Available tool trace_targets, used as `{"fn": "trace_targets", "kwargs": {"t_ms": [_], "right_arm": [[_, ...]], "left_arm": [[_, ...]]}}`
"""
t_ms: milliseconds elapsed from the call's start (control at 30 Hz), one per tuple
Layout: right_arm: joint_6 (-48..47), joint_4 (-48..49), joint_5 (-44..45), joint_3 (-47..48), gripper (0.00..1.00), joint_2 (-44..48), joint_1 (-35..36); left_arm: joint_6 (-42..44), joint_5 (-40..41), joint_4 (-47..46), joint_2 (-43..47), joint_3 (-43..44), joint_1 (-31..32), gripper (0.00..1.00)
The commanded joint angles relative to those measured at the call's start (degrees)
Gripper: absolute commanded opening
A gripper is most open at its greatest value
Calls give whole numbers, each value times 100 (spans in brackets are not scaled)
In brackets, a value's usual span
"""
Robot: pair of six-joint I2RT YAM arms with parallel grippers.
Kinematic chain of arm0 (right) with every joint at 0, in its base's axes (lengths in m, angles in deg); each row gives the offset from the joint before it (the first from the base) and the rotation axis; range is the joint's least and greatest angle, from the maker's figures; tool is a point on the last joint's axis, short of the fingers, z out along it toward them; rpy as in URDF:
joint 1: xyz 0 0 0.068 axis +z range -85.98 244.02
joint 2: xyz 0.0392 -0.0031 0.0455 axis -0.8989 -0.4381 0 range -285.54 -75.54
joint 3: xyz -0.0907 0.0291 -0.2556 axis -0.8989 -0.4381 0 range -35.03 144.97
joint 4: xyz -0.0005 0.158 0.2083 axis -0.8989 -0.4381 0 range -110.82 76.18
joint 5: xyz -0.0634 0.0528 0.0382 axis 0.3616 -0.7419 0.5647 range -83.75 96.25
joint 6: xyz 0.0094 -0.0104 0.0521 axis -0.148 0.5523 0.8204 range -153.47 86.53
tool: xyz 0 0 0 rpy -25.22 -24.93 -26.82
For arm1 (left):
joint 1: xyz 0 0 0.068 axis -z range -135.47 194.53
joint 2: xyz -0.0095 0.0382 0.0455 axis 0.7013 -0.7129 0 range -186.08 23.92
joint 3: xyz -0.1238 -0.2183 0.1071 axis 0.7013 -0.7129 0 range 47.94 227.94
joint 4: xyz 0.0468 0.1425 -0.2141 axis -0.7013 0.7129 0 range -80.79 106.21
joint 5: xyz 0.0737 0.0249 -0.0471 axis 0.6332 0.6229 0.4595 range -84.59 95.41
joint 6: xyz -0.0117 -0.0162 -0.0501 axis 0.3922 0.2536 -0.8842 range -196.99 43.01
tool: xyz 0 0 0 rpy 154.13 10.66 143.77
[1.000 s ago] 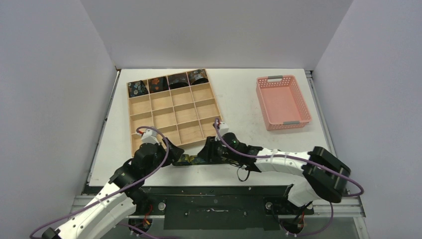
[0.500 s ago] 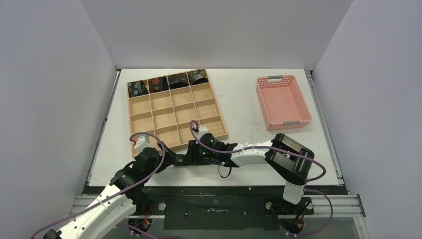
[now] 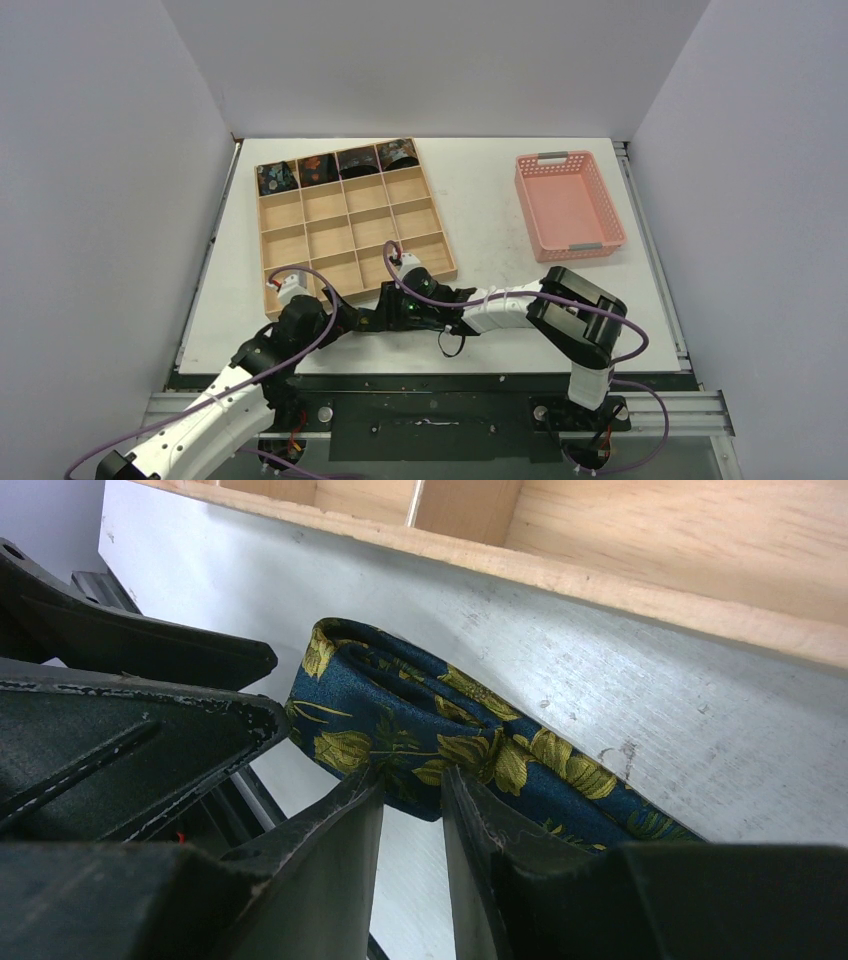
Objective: Roll the ties
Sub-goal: Pick up the tie at the center of the board.
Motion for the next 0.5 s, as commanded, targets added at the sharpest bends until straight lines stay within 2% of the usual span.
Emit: {"fn": "trace_targets", "kwargs": {"t_ms": [0,133,333,467], "right_arm": [[32,187,98,-132,30,-141,-70],[26,263,70,-237,29,-165,-117],[-8,457,41,-423,28,-214,-160],[-25,579,-17,-513,28,-256,-187]], "left_arm": [[211,-319,-682,-67,-67,-113,89],[284,-546,-1041,-203,-219,-249,88],[160,-1123,-1773,-553,-502,-614,77],[142,-1484,-2141,-645,-597,-882,76]]}}
